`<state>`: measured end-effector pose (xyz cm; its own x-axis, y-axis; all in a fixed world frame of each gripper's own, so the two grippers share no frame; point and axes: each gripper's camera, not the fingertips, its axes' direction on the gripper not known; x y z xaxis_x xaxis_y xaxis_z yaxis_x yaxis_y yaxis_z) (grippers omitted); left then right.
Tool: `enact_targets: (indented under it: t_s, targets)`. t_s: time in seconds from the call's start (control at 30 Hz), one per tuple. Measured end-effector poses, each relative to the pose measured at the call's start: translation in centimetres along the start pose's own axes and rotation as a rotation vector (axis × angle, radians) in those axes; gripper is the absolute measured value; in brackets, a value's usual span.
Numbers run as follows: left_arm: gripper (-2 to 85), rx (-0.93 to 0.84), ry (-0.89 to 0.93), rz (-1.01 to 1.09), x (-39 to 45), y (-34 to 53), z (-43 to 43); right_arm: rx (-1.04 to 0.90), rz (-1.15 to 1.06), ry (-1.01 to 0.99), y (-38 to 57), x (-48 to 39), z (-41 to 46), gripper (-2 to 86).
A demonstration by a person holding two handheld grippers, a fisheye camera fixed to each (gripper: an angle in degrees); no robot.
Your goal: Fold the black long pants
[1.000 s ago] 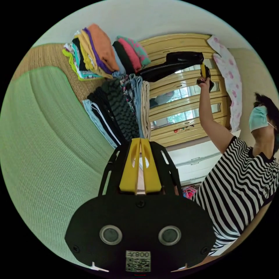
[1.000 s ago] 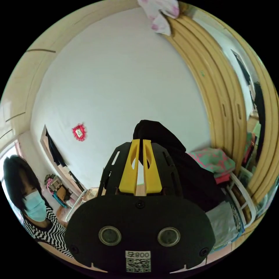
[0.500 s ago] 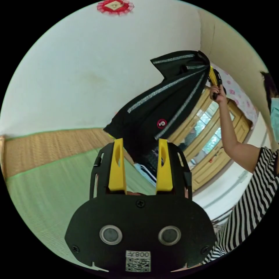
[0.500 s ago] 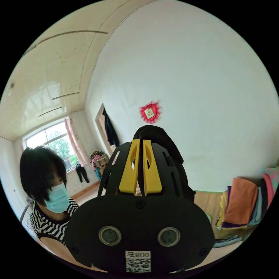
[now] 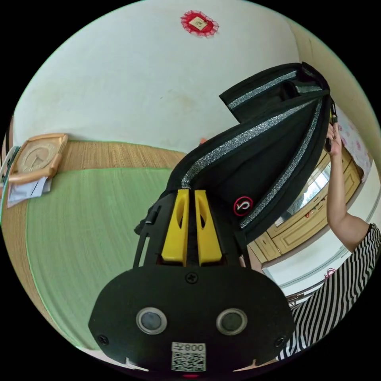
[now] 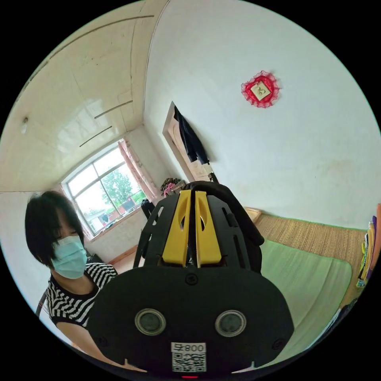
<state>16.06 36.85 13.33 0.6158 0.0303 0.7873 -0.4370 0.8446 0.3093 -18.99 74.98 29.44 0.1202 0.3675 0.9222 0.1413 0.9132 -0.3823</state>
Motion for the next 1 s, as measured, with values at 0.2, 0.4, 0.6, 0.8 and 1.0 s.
enact_targets:
  t_s: [0.2,0.4,0.6,0.8,1.0]
  targets:
    - [2.7,0.118,-0.02,-0.049,-2.7,9.6,-6.9,0.026,0.018,-0.02,3.2,-5.9,3.3,1.4]
    - [2.5,0.236,-0.156,0.073,-2.8,13.6,-14.4,0.087,0.038,-0.016,7.9,-9.5,3.7,1.5]
    - [2.5,0.285,-0.314,0.245,-1.1,14.5,-16.7,0.117,0.076,0.041,14.8,-9.7,3.4,1.5]
    - [2.4,0.147,-0.418,0.203,-5.6,13.8,-9.8,0.007,0.323,0.213,27.9,-2.2,6.4,1.7]
    - [2.3,-0.279,-0.383,-0.14,-17.9,17.6,5.5,-0.196,0.879,0.357,48.4,11.0,10.8,2.2]
